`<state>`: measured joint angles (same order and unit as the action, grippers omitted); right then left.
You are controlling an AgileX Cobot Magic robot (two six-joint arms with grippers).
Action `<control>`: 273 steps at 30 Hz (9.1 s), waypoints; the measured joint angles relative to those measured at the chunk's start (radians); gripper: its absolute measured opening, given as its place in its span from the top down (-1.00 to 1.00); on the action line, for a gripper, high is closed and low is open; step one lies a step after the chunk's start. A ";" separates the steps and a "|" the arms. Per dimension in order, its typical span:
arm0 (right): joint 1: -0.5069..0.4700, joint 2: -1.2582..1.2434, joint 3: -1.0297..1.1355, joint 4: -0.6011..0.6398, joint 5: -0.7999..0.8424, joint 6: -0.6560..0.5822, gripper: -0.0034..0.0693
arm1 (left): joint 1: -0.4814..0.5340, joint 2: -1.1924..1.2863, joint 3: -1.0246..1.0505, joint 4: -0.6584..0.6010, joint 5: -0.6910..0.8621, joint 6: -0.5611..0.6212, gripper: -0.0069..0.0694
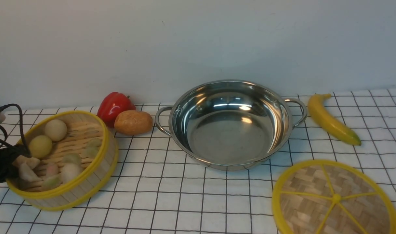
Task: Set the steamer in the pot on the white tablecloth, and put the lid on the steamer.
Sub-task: 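Grasp the rim of the steamer basket holding the buns with the left gripper, then place the bamboo steamer basket with dumplings into the steel pot with the left gripper, then move the gripper down to the bamboo steamer lid and grasp its center knob, then place the bamboo steamer lid onto the steamer basket in the pot with the right gripper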
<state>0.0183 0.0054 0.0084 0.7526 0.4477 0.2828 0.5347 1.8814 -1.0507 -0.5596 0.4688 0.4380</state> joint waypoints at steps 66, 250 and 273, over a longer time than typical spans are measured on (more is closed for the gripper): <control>0.000 0.000 0.000 0.005 0.004 -0.025 0.24 | -0.859 0.474 -1.041 0.470 0.442 -0.476 0.69; 0.461 1.586 -1.422 -0.866 0.745 0.026 0.52 | -0.858 -1.149 0.549 0.589 0.135 -0.356 0.81; 0.480 2.230 -2.245 -0.762 0.786 -0.030 0.52 | -0.858 -1.149 0.549 0.589 0.132 -0.356 0.81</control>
<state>0.4986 2.2356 -2.2366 -0.0099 1.2333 0.2524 -0.3231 0.7321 -0.5016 0.0293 0.6006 0.0816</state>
